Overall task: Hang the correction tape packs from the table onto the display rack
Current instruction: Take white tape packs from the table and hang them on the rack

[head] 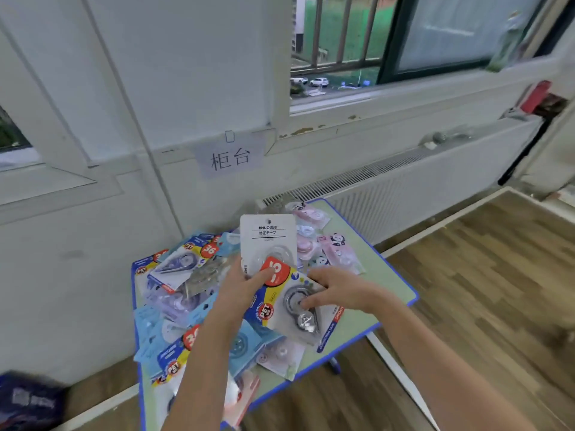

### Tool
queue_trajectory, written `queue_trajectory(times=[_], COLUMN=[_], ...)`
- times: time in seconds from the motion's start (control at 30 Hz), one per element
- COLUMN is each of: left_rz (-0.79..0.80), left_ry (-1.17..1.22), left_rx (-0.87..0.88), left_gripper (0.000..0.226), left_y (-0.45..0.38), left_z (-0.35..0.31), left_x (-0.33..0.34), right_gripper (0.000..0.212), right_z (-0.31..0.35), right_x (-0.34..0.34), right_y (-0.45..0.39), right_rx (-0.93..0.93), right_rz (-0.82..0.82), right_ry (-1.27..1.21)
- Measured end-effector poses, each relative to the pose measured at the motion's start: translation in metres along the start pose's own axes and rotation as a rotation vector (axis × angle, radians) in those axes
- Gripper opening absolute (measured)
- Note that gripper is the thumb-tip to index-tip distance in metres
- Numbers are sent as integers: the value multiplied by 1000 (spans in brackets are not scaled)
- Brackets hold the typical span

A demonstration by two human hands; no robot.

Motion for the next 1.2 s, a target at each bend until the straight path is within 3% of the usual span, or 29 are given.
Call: queue_trajectory(times=[0.1,0.17,0.23,0.3,0.43,0.5,0.53,0.6,0.77,1.2], left_rz=[72,132,175,234,373,457,507,617,821,1256], left_ry=[45,79,108,112,97,107,103,99,0,-38], left_rx=[-23,-21,2,35,30,41,45,70,76,73], left_gripper=[15,9,14,24,28,60,64,33,19,27], left_y=[7,15,26,35,51,73,84,112,153,299], left_z=[-2,-3,-5,-6,4,-1,-3,-11,-3,13], left_x=[64,111,160,211,326,389,420,478,612,932], right_gripper=[46,35,18,15,42,41,31,18,21,21], right_z=[-29,-54,-78,-106,-164,-189,-202,-225,-281,-390], right_x=[-27,-48,-69,-92,-128,-140,-144,-149,-149,-173], right_y=[60,108,163,218,327,379,404,454,571,836], right_rx=[9,40,51,75,96,106,97,100,148,284], right_rz=[-133,-222,-330,-480,-811,-986,-1074,-1250,-1564,-2119], right_ry=[-50,-102,-212,-285,-423,-496,-546,-625,-692,-628])
Point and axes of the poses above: each hand's wrist, its own y-axis away from the middle knuckle, its own x-axis out of the palm, z = x × y, the point moved 4 cm from there along -y, towards the middle knuckle, and after that the axes turned 3 degrees about z, right-handed, at the moved point
